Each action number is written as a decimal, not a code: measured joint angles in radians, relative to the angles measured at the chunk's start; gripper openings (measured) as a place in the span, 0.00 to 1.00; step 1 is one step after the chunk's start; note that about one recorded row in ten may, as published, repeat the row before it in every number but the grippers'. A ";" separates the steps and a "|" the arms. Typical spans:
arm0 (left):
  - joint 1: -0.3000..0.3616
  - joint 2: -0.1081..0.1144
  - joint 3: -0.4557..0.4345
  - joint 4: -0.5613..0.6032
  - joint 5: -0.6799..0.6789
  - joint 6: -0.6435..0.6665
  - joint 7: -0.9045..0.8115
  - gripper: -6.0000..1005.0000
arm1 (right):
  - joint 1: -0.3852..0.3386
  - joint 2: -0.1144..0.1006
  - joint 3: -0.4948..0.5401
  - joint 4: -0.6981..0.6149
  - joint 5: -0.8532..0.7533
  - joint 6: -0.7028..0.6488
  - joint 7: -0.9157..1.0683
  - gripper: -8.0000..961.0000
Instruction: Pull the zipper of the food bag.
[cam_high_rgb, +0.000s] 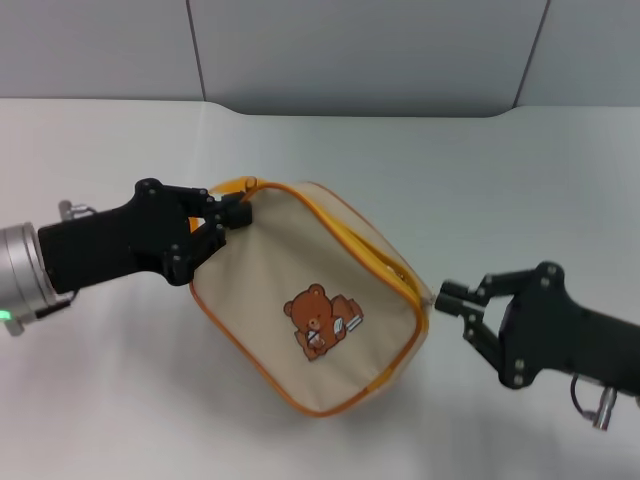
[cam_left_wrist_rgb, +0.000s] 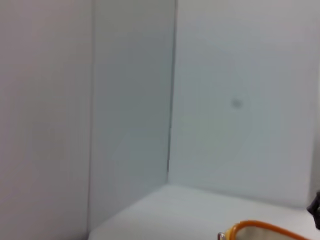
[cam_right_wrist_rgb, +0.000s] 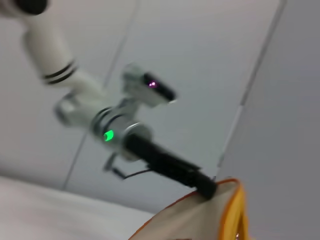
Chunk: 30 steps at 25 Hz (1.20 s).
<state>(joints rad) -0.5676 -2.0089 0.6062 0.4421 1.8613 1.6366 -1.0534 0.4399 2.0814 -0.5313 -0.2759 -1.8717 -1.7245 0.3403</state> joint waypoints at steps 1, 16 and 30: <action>0.021 -0.022 -0.096 -0.084 -0.006 0.000 0.069 0.05 | 0.005 -0.001 0.005 -0.002 0.001 0.008 0.030 0.08; 0.153 -0.062 -0.181 -0.259 0.000 -0.028 0.277 0.06 | 0.058 -0.013 0.073 -0.005 0.044 -0.005 0.208 0.33; 0.139 -0.042 -0.203 -0.159 0.004 0.067 0.098 0.23 | 0.056 -0.016 0.071 -0.008 0.049 -0.029 0.290 0.75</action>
<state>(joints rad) -0.4288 -2.0508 0.4027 0.2828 1.8650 1.7033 -0.9558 0.4962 2.0657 -0.4601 -0.2835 -1.8229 -1.7532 0.6301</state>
